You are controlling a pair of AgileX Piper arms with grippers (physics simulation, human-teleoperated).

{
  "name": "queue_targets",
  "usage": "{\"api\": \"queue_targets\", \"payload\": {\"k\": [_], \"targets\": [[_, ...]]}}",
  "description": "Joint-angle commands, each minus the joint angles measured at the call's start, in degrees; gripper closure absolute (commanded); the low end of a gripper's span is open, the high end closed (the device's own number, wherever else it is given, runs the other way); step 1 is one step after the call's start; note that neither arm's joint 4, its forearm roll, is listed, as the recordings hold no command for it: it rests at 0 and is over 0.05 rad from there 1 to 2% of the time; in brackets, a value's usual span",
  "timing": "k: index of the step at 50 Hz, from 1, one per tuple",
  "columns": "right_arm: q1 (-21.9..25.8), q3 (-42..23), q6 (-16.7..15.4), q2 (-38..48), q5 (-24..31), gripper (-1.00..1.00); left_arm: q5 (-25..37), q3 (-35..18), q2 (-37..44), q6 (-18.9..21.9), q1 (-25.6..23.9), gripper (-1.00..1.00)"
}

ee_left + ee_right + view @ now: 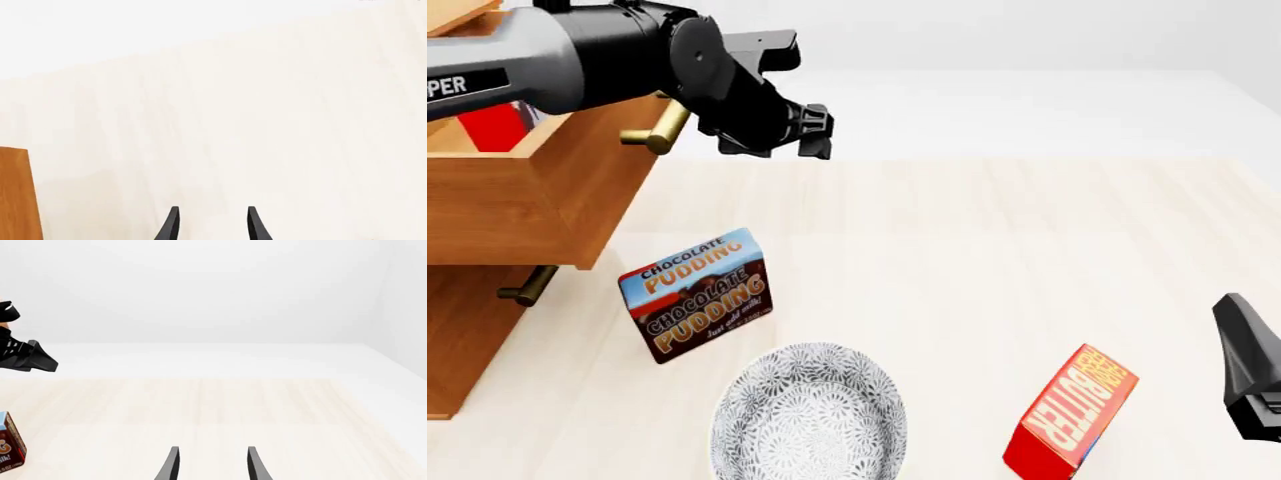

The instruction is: Put the butter at the front in the top drawer of the cabinet and close it.

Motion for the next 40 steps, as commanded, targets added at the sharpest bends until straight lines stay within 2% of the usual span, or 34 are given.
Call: {"api": "queue_targets", "payload": {"k": [1,15,40], "targets": [[-0.02,0.05,0.01,0.02,-0.06,-1.00,-0.26,2.64,-2.17,0.80,2.51,-1.00],[-0.02,0.05,-0.01,0.02,-0.07,-1.00,-0.24,5.13,-4.25,2.16,6.02,-1.00],[-0.01,0.05,0.00,0.02,-0.06,-1.00,1.85,6.45,-7.34,5.10,11.20,-1.00]]}}
